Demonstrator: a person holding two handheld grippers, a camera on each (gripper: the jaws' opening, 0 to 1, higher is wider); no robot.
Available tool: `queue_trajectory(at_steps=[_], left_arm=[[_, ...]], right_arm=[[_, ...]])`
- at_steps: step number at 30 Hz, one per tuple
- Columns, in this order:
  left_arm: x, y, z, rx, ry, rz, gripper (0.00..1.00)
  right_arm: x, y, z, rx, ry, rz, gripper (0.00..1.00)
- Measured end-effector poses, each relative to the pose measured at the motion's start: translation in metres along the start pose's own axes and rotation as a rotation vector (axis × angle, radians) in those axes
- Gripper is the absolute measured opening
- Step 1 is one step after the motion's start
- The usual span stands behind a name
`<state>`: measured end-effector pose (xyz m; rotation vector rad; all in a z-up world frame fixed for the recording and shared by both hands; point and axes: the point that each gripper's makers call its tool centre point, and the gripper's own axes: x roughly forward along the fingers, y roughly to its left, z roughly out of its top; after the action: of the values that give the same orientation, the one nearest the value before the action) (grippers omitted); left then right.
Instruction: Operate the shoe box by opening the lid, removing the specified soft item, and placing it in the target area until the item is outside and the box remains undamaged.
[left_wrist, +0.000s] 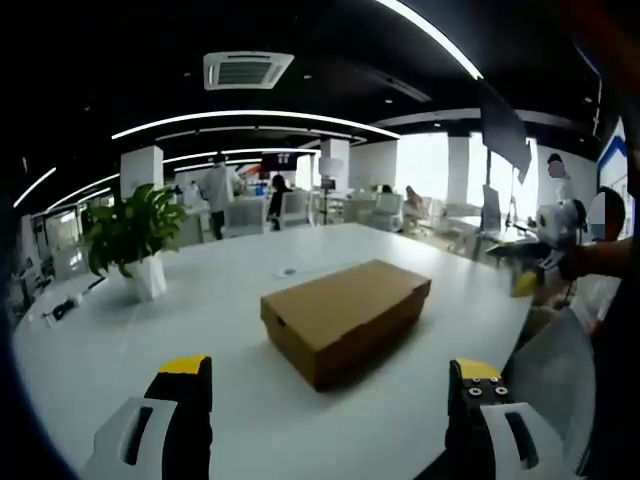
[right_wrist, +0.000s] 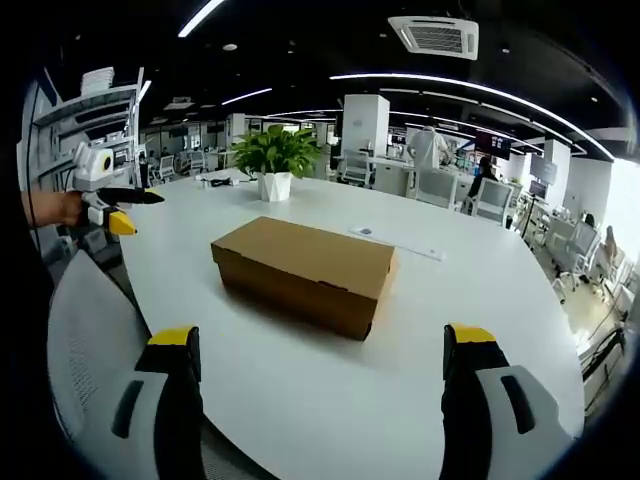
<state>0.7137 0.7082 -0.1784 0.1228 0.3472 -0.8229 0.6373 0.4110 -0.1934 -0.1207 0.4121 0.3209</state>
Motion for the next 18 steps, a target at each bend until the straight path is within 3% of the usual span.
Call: queue_trajectory(at_steps=[18], left_arm=[[0.0003, -0.0022, -0.0002, 0.007, 0.003, -0.008, 1.00]], right_arm=[[-0.0004, -0.0002, -0.0011, -0.001, -0.002, 0.003, 0.96]])
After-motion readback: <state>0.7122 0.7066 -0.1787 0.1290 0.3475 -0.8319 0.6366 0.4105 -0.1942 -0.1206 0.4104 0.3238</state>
